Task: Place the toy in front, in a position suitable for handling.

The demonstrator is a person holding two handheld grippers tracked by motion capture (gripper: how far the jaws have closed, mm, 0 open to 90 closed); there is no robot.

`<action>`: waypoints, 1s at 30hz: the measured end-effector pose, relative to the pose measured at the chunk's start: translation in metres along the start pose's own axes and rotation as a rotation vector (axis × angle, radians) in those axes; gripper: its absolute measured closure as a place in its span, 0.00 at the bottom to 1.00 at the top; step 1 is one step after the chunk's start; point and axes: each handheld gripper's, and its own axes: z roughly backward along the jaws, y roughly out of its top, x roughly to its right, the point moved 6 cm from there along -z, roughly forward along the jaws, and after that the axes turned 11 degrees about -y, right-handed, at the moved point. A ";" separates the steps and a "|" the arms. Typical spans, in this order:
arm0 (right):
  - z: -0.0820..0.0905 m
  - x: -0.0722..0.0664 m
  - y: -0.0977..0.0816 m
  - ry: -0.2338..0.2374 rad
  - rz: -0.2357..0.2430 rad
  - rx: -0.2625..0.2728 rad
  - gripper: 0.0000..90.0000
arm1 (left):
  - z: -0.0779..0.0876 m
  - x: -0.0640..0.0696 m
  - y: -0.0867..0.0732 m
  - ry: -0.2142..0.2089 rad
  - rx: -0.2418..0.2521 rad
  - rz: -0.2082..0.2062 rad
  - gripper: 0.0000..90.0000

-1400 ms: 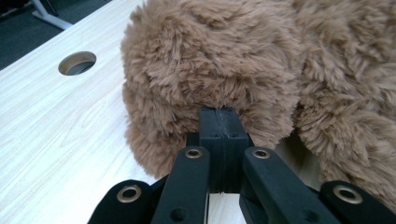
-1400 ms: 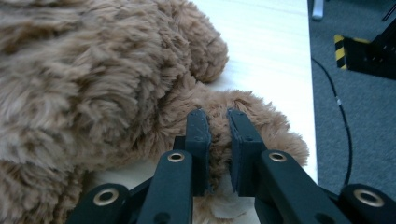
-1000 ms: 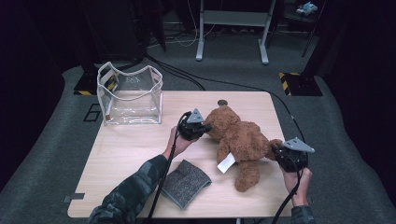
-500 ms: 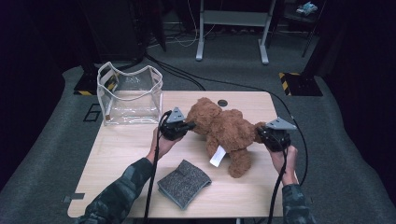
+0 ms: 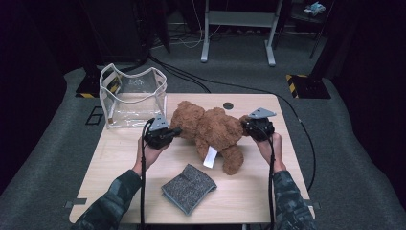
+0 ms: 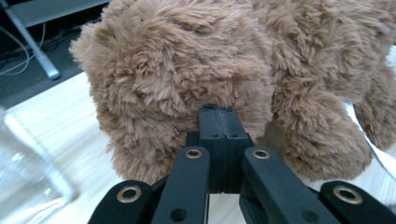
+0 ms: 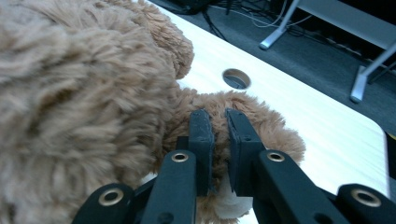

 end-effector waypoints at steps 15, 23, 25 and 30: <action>-0.060 -0.037 0.022 0.086 0.008 -0.032 0.91 | 0.019 -0.010 -0.040 0.052 -0.051 0.048 1.00; -0.088 -0.047 0.004 0.128 -0.071 -0.130 0.88 | 0.016 -0.007 -0.052 0.068 -0.067 0.054 1.00; -0.091 -0.045 0.001 0.131 -0.081 -0.144 0.86 | 0.015 -0.006 -0.054 0.072 -0.070 0.057 1.00; -0.096 -0.043 -0.002 0.117 -0.093 -0.159 0.86 | 0.011 -0.005 -0.054 0.078 -0.066 0.070 1.00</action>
